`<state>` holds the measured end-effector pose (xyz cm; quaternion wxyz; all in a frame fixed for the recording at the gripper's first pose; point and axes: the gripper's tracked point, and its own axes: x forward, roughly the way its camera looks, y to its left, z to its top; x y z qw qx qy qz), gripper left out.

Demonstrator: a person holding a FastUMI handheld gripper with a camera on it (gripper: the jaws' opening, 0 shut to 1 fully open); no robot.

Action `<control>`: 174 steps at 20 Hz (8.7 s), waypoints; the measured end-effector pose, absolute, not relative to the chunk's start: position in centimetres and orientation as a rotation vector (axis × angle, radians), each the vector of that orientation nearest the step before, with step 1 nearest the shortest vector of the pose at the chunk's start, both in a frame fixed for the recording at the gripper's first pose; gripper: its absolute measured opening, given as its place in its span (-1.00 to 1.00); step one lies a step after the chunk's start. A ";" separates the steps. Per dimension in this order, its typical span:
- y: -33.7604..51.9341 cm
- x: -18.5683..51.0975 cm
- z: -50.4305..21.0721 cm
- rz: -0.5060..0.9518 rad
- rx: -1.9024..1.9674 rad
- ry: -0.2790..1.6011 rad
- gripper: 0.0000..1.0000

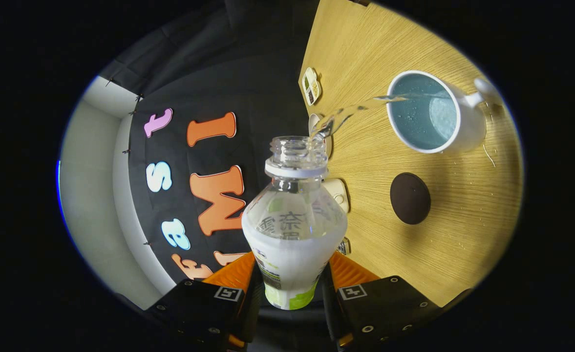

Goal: Take the bottle from table, then pour the juice into the cup, finally place the bottle on the coaster

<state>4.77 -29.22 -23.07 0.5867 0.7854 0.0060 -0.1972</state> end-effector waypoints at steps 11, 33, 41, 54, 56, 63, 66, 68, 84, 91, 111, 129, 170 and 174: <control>-29.2 4.6 -23.4 -0.482 1.861 0.017 0.14; -30.2 4.3 -23.3 -0.465 1.917 -0.018 0.14; -30.3 4.7 -23.3 -0.470 1.942 -0.012 0.14; -31.0 4.4 -22.8 -0.468 1.945 -0.036 0.14; -31.1 4.7 -22.7 -0.467 1.951 -0.036 0.14; -31.3 4.6 -22.3 -0.462 1.970 -0.053 0.14; -31.3 4.5 -22.5 -0.474 1.990 -0.055 0.14; -31.1 4.8 -22.5 -0.475 1.999 -0.052 0.14; -31.6 4.7 -21.9 -0.482 2.050 -0.079 0.14; -32.2 4.6 -21.4 -0.474 2.093 -0.108 0.14; -30.5 4.9 -24.5 -0.556 1.629 0.138 0.14; -31.7 8.3 -25.4 -0.594 0.349 0.496 0.17; -24.4 5.8 -21.3 -0.510 0.160 0.533 0.94; -19.6 5.0 -14.0 -0.450 0.200 0.430 0.94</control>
